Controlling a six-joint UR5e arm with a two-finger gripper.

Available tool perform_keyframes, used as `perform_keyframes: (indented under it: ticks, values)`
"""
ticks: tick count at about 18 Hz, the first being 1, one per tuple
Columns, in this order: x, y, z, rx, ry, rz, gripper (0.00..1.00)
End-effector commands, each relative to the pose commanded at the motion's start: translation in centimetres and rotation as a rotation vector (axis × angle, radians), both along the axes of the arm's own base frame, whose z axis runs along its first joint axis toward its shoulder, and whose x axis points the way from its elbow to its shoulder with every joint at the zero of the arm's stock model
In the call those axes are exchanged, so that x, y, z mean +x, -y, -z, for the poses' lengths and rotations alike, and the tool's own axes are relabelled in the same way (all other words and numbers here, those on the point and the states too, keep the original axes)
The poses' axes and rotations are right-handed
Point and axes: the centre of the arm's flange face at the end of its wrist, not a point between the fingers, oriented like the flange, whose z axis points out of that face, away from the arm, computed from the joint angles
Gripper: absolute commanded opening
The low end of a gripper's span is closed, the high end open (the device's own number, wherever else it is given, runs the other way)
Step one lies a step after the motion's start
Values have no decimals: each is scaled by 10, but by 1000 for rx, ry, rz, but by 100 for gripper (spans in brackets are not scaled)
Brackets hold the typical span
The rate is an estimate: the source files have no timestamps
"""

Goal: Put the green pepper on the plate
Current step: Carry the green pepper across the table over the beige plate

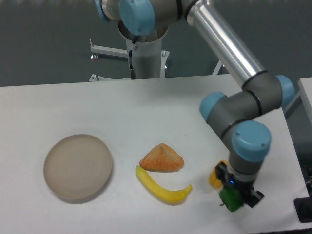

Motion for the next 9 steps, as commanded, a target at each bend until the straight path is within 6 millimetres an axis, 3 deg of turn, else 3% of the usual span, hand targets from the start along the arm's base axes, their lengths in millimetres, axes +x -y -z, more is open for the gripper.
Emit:
perform_keyframes:
  ticks: [2, 3, 6, 9]
  values:
    - [23, 2, -22, 33, 51, -65, 48]
    - [44, -2, -31, 44, 79, -66, 48]
    - [84, -2, -52, 57, 108, -107, 48]
    - [139, -14, -67, 66, 141, -186, 47]
